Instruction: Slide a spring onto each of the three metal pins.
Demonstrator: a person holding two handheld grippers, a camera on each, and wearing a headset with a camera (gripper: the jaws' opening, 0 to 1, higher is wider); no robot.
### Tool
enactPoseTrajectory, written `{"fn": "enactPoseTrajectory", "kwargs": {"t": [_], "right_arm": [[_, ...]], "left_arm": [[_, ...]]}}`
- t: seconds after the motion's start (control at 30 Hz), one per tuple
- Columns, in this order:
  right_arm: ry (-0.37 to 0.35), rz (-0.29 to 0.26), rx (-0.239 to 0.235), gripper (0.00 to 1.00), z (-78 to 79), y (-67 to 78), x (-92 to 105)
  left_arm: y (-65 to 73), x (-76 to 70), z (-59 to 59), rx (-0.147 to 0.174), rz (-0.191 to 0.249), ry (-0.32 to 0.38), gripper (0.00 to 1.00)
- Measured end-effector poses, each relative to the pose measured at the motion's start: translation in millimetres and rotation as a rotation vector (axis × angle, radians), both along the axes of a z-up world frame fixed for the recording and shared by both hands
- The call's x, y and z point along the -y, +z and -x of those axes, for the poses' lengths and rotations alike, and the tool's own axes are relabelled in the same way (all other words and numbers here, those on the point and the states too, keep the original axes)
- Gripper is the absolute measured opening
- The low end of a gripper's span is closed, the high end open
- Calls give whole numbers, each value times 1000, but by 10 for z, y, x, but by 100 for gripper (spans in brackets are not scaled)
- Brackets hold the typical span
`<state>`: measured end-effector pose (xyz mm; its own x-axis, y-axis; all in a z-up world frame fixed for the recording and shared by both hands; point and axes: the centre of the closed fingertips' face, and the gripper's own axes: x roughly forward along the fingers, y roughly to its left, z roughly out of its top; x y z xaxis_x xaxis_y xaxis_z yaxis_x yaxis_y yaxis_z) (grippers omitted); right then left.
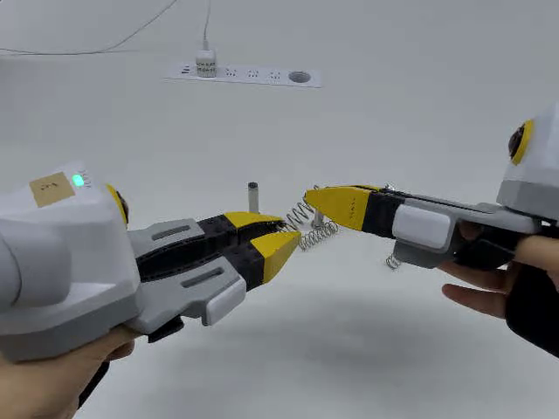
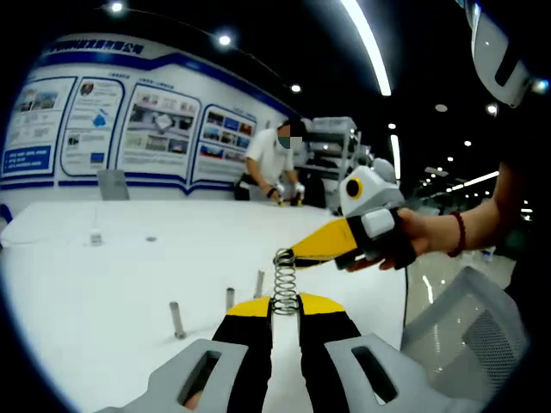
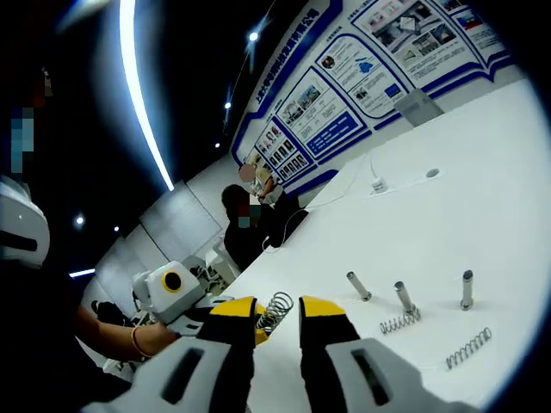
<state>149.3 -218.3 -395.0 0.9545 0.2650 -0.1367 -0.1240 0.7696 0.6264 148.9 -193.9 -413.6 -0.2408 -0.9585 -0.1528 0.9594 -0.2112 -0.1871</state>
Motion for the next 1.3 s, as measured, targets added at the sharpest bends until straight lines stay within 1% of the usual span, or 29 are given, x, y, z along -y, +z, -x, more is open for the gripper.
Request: {"fn": "enactPoseTrajectory", "kwargs": {"t": [0.07, 0.23, 0.33, 0.37, 0.43, 0.47, 0.6, 0.73, 0.77, 0.8, 0.83, 0.87, 0.9, 0.97, 1.07, 1.13, 1.23, 1.3], "right_arm": [[5, -13, 2, 18, -1, 7, -14], [4, -37, 13, 13, -1, 26, -20], [14, -68, 22, 12, 5, 52, -44], [16, -78, 24, 12, 5, 62, -51], [19, -65, 24, 12, 7, 56, -53], [23, -61, 25, 11, 5, 57, -62], [27, -47, 30, 11, -4, 62, -76], [29, -29, 30, 11, -15, 66, -81], [28, -22, 30, 11, -19, 66, -82], [22, -4, 28, 11, -26, 59, -73], [17, 3, 26, 11, -31, 57, -65], [12, 8, 28, 11, -36, 60, -55], [6, 14, 30, 11, -43, 67, -43], [-3, 28, 28, 11, -53, 69, -17], [-12, 54, 29, 11, -65, 78, 14], [-26, 83, 29, 11, -79, 80, 54], [-43, 129, 26, 11, -105, 85, 105], [-51, 145, 32, 11, -128, 99, 132]], "left_arm": [[22, 3, 18, -9, 9, -8, 10], [39, 2, 40, -11, 17, -19, 10], [37, -1, 44, -5, 15, -22, 10], [34, -4, 43, 1, 13, -22, 10], [39, -2, 48, 0, 11, -23, 11], [35, 2, 31, 10, 6, -13, 11], [26, 4, 24, 18, -6, -11, 11], [22, 9, 11, 33, -14, -5, 12], [14, 13, -5, 41, -20, 3, 12], [-4, 18, -24, 58, -33, 13, 13], [-23, 17, -27, 79, -43, 10, 14], [-59, 10, -51, 112, -63, 17, 15], [-87, 8, -51, 134, -75, 15, 16], [-113, 3, -49, 150, -84, 17, 17], [-153, -16, -58, 164, -98, 21, 19], [-206, -38, -78, 190, -119, 30, 21], [-259, -62, -95, 201, -140, 38, 23], [-301, -85, -129, 213, -161, 58, 24]]}}
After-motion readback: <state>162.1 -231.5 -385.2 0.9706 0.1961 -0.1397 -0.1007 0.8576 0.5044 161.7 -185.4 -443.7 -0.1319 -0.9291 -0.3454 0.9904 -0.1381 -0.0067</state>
